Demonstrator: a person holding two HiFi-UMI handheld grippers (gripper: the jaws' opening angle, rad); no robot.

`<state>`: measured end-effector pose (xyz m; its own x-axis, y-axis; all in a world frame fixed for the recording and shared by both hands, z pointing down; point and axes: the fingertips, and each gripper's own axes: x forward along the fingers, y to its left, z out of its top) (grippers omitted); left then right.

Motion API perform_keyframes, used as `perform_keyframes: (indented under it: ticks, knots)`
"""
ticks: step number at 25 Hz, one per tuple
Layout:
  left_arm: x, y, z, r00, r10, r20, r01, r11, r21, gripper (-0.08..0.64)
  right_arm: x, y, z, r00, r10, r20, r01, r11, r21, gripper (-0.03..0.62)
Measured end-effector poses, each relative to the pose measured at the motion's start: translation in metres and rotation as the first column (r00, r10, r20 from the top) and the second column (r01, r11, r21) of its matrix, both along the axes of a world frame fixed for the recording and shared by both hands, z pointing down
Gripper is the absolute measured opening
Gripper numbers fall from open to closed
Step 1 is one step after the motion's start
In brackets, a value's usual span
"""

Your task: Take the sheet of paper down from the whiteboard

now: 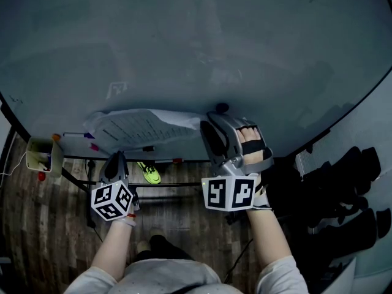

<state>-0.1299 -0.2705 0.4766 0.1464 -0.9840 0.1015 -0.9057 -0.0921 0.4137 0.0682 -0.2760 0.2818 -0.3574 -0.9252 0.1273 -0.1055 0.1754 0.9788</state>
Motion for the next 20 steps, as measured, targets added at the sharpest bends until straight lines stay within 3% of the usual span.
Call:
perform_keyframes:
  ticks: [10,16,20]
  knots:
    - [-0.004,0.001,0.0,1.0,-0.002,-0.006,0.002,1.0,-0.001,0.015,-0.009,0.001,0.015,0.992,-0.014,-0.124,0.012,1.0,-0.018,0.153]
    - [-0.008,0.001,0.004,1.0,-0.003,-0.004,0.003,1.0,-0.005,0.015,-0.013,-0.005,0.024,0.991,-0.018,-0.136,0.008,0.997,-0.073,0.166]
    - [-0.012,0.002,0.006,1.0,-0.007,-0.015,0.007,1.0,-0.009,0.015,-0.015,-0.005,0.026,0.991,-0.021,-0.133,0.012,0.998,-0.064,0.166]
